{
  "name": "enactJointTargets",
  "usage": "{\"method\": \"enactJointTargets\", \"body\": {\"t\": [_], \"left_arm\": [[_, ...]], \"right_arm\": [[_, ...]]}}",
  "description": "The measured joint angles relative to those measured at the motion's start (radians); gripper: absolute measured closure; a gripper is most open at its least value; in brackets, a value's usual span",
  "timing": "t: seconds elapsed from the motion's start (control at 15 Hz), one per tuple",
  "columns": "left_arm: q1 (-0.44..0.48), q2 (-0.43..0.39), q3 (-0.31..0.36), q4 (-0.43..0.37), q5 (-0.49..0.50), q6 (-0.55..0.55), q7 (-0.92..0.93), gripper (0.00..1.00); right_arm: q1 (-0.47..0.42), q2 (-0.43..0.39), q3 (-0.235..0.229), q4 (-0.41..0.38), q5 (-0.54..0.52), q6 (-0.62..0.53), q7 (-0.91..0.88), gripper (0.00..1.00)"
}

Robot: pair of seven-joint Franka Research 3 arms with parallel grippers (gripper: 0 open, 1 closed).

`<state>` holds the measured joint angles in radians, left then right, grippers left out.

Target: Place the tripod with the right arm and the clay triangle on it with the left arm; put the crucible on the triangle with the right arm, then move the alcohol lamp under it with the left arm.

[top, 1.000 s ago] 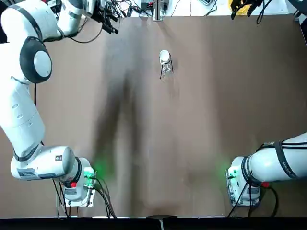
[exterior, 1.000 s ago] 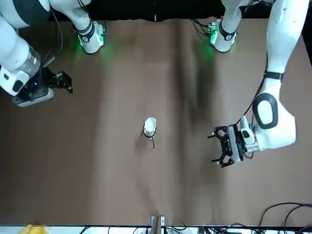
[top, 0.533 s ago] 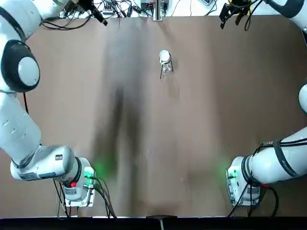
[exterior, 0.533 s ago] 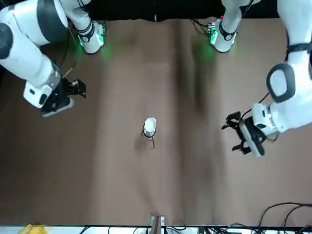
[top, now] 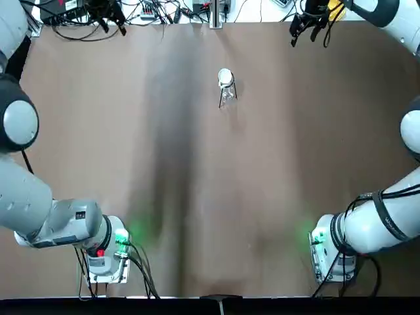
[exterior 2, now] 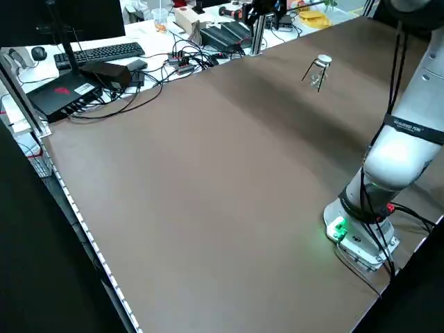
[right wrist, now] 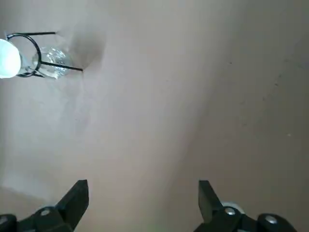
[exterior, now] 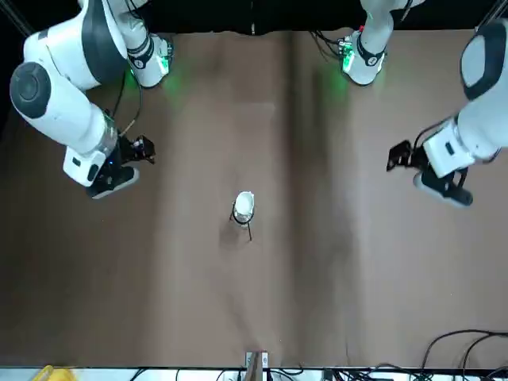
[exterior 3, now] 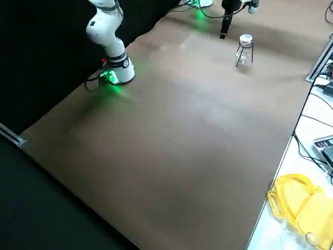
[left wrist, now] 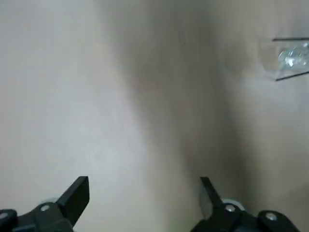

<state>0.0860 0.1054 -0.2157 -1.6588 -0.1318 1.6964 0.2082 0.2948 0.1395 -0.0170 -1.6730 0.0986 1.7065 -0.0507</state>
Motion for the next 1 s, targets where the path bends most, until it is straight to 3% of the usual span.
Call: {"method": "enactJointTargets", "body": {"t": [0.13,0.4,0.6,0.93,1.0], "left_arm": [[0.005,-0.058,0.0,-0.001,0.035,-0.074,-0.064,0.0],[0.02,-0.145,0.0,-0.003,0.053,-0.109,-0.172,0.0],[0.024,-0.146,0.001,-0.004,0.069,-0.109,-0.195,0.0],[0.04,-0.119,0.002,-0.005,0.073,-0.108,-0.198,0.0],[0.04,-0.115,0.002,-0.005,0.073,-0.108,-0.199,0.0]], "right_arm": [[0.012,0.017,0.0,0.0,0.015,0.023,0.001,0.0],[0.05,0.056,0.001,0.0,0.056,0.061,0.002,0.01],[0.083,0.092,0.001,0.0,0.118,0.088,0.006,0.01],[0.142,0.174,0.001,0.0,0.197,0.232,0.058,0.02],[0.164,0.19,0.001,0.0,0.197,0.268,0.102,0.07]]}}
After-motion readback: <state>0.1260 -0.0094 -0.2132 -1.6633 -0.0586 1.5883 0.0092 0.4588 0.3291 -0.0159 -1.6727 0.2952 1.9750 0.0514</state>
